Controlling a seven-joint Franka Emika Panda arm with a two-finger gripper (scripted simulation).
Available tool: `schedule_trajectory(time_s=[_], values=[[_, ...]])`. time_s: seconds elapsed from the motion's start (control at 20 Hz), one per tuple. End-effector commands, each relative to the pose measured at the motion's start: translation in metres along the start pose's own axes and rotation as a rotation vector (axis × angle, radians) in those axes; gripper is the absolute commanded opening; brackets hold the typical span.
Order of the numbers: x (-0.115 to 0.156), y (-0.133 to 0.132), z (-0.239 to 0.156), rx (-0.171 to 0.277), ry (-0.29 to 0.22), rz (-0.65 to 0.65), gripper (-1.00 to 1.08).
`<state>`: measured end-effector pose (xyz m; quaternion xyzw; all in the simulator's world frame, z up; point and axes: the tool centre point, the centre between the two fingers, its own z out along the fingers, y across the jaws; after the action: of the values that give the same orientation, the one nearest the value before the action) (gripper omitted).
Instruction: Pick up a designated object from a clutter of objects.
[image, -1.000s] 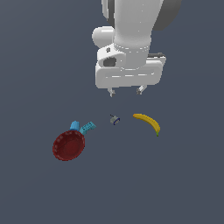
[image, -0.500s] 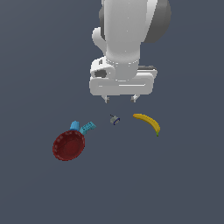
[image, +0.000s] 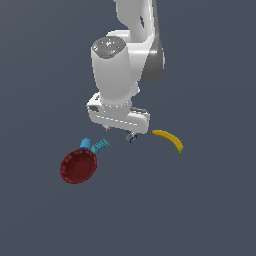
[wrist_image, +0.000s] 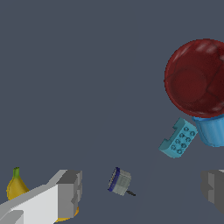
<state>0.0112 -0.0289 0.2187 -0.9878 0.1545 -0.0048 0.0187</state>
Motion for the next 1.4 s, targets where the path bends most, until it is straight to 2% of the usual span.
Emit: schedule_trajectory(time_s=[0.0, 0.35, 0.65, 0.95, 1.35], values=[[0.003, 0.022, 0.027, 0.0, -0.002, 0.108, 1.0], [-0.001, 0.081, 0.093, -0.013, -0.001, 0.381, 1.0], [-0.009, 0.115, 0.126, -0.029, 0.004, 0.529, 1.0], [-0.014, 0.131, 0.141, -0.038, 0.008, 0.596, 1.0], [-0.015, 0.131, 0.148, -0.038, 0.007, 0.595, 1.0]])
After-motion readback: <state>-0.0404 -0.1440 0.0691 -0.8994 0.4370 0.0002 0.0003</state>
